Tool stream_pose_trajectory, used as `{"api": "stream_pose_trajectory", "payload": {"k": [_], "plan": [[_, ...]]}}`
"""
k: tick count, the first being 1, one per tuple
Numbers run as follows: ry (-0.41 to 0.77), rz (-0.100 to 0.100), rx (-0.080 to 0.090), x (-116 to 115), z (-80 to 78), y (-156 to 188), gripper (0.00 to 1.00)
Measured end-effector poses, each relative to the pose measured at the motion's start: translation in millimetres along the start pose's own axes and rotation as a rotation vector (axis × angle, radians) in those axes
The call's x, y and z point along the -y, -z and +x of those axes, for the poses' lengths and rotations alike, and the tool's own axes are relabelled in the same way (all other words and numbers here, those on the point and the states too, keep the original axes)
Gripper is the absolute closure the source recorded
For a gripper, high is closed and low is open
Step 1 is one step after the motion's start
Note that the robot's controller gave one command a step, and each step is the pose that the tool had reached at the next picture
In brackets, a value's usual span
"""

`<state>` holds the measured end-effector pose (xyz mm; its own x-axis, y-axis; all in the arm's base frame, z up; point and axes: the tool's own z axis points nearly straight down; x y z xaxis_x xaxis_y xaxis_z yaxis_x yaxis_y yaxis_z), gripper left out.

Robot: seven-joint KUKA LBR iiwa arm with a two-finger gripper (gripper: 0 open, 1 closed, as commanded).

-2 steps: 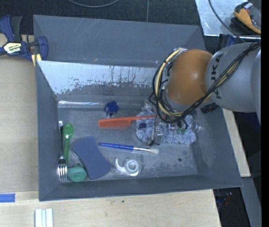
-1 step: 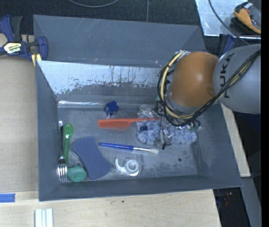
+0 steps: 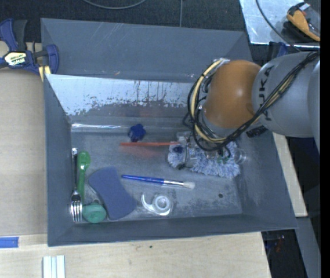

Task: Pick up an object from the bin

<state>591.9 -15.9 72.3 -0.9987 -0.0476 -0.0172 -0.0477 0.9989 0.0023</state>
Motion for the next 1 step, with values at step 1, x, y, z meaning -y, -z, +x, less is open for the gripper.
{"api": "stream_pose_trajectory", "payload": {"k": [1], "plan": [[0.000,0.000,0.000,0.0,0.1,0.2,1.00]]}}
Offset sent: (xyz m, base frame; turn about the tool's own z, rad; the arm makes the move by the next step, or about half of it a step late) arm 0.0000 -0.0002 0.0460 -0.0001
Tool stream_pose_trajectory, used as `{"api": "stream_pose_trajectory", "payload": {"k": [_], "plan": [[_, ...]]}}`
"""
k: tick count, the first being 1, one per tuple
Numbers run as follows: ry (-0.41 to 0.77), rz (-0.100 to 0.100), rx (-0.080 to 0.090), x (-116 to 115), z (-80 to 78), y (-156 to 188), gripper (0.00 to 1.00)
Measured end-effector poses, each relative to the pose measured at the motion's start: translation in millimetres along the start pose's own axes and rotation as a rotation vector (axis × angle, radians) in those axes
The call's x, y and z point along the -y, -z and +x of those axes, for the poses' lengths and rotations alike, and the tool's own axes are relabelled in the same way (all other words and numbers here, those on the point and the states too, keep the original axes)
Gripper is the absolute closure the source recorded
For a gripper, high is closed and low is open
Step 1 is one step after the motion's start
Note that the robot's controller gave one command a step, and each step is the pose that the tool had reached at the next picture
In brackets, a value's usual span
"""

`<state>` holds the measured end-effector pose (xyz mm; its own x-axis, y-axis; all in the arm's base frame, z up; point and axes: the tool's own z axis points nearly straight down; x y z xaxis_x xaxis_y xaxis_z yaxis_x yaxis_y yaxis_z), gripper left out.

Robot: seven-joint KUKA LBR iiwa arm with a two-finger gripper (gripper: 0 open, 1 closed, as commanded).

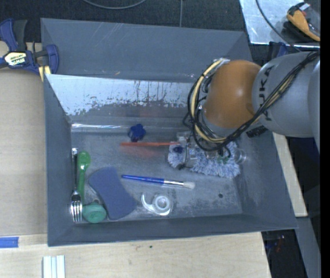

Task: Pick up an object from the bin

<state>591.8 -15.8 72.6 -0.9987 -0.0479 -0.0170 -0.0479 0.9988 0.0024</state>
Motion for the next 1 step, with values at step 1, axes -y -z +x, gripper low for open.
{"api": "stream_pose_trajectory", "payload": {"k": [1], "plan": [[-0.001,-0.001,-0.004,0.0,1.2,19.4,1.00]]}}
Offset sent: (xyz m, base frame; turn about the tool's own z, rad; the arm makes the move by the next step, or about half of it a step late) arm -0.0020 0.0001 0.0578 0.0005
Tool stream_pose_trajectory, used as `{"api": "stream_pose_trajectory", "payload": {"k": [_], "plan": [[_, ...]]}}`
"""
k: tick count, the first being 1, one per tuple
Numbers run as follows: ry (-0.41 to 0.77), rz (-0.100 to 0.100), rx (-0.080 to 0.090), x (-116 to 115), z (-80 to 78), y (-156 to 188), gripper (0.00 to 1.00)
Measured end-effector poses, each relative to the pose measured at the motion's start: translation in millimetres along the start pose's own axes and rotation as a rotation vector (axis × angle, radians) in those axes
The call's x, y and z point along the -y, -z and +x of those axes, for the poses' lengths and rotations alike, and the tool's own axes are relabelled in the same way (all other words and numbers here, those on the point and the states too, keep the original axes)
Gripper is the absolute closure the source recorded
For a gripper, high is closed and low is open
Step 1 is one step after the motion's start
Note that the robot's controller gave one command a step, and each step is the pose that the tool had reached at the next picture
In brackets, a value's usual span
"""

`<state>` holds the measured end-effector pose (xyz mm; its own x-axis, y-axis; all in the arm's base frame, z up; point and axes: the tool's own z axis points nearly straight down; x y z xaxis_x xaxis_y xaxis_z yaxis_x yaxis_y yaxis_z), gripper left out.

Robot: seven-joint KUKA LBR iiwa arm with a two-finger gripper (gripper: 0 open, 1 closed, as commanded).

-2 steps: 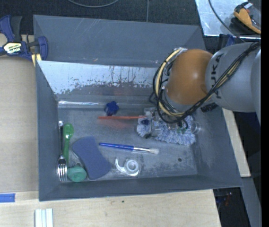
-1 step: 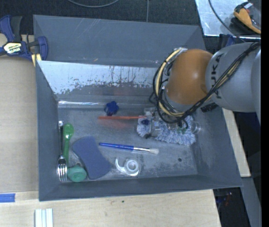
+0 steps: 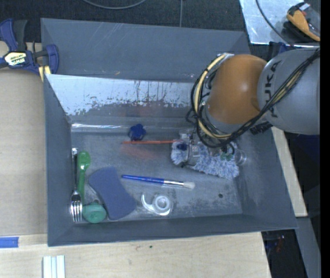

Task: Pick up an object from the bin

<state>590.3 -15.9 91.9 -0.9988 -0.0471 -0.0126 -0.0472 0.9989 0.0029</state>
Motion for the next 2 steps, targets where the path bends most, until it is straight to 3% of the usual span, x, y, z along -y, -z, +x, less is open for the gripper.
{"api": "stream_pose_trajectory", "payload": {"k": [2], "plan": [[-0.001,0.000,0.004,-0.2,-1.1,49.7,1.00]]}}
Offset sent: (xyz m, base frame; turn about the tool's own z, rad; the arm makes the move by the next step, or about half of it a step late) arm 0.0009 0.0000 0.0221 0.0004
